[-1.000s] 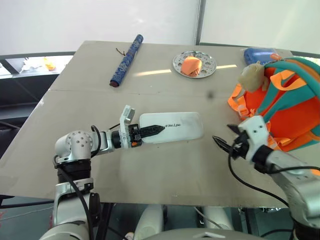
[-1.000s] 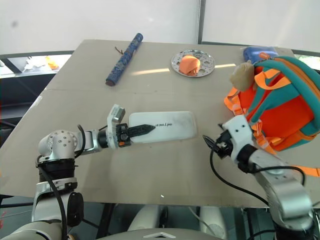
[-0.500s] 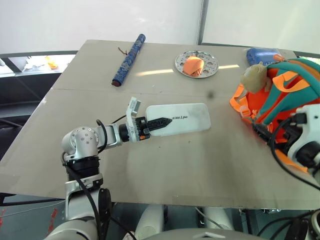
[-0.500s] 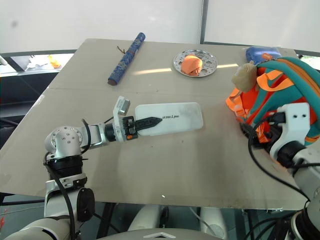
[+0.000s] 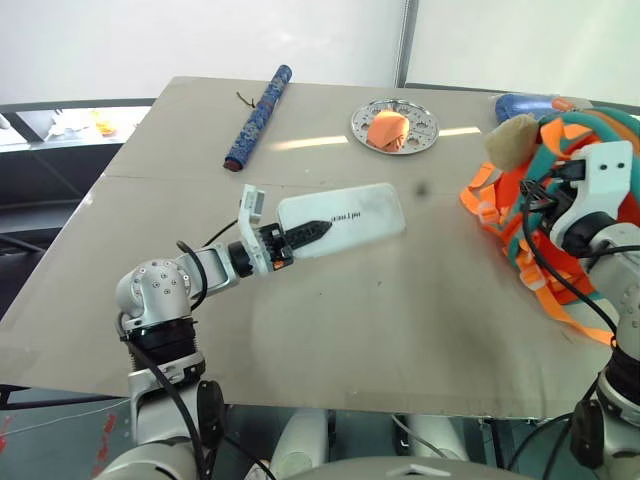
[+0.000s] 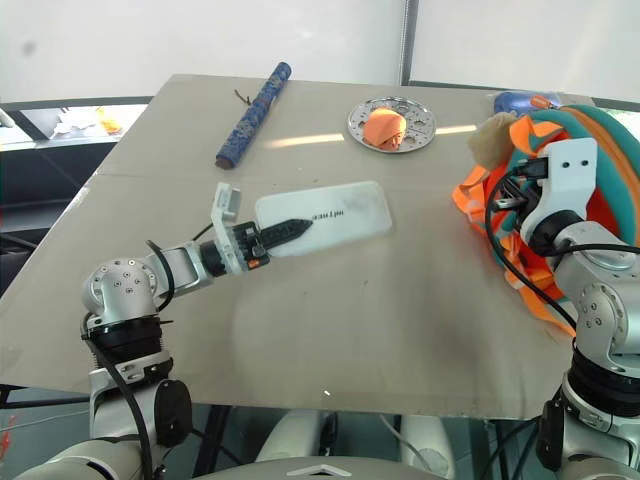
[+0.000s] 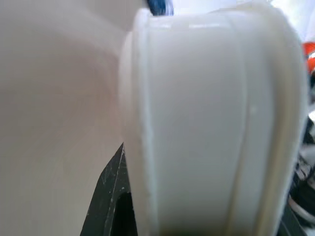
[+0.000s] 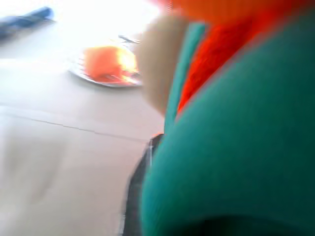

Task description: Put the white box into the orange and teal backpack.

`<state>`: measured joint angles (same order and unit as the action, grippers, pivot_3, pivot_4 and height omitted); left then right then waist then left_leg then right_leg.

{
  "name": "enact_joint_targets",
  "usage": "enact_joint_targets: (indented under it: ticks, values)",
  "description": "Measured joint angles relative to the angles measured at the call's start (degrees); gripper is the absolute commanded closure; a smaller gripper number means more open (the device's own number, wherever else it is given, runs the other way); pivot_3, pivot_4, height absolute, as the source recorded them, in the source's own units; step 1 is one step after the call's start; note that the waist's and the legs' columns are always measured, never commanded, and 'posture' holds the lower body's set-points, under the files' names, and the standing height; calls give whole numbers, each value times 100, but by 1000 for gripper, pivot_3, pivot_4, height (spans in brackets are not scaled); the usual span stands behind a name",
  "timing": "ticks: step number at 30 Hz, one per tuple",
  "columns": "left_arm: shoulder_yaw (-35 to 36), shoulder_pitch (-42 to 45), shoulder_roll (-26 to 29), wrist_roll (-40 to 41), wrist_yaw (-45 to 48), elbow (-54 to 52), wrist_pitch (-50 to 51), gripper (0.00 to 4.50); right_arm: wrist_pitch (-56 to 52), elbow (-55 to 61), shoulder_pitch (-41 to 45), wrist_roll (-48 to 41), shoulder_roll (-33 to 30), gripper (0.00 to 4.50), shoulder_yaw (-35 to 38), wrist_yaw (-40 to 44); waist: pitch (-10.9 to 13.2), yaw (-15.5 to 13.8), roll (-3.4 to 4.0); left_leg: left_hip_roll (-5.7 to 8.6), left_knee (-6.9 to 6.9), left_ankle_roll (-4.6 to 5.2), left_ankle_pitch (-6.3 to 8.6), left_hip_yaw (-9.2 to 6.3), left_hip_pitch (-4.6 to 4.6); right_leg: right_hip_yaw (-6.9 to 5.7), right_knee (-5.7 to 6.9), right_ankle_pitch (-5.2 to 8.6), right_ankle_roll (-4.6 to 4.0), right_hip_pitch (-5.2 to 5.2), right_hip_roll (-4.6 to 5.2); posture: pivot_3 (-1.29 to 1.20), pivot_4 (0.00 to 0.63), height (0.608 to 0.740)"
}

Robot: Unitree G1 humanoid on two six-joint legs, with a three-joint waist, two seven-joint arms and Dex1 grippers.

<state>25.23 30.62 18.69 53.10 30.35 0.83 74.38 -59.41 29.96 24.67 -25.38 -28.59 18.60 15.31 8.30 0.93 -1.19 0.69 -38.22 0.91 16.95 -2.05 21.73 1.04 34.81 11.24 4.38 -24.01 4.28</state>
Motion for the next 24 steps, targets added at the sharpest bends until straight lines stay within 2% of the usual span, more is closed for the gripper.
enact_joint_targets:
  ticks: [5,10,14,16,19,22,24]
  values:
    - [506,252,-362,-125,-641,245,-1243,3446,1311,-1274,1494,-154,115,4475,-751,1250,17,116,13,-1,-6,0,-2,-1,0,4,3,-2,0,-4,-2,0,150,733]
    - [707,490,-249,-101,-718,321,-1871,3446,1497,-1524,2257,-882,175,4475,-1055,2338,18,127,13,3,7,-2,-2,-28,43,-16,8,-2,0,-40,4,0,150,733]
    - [873,503,25,33,-723,378,-1930,3446,1206,-996,1907,-1526,-197,4475,-1335,3026,18,109,13,35,-8,0,-1,-90,108,-71,10,-3,1,-82,40,0,150,733]
    - [900,501,178,160,-688,380,-1904,3446,1073,-676,1605,-1619,-455,4475,-1482,3150,18,90,13,58,-7,0,-1,-119,111,-115,13,-3,1,-79,66,0,150,733]
    - [856,347,791,406,-261,316,-1681,3446,1159,-400,555,-963,-1132,4475,-2272,3151,18,67,13,67,-6,1,-1,-130,111,-134,5,-1,3,-68,72,0,150,733]
    - [770,294,1116,512,84,315,-1543,3446,1323,-410,293,-681,-1195,4475,-2508,3140,19,69,11,66,-16,-3,-5,-130,105,-135,3,-1,3,-68,69,0,150,733]
    - [582,270,1522,646,628,293,-1337,3446,1437,-405,189,-578,-1194,4475,-2536,3106,20,83,11,62,-23,-16,-15,-128,62,-134,12,-2,2,-35,62,0,150,733]
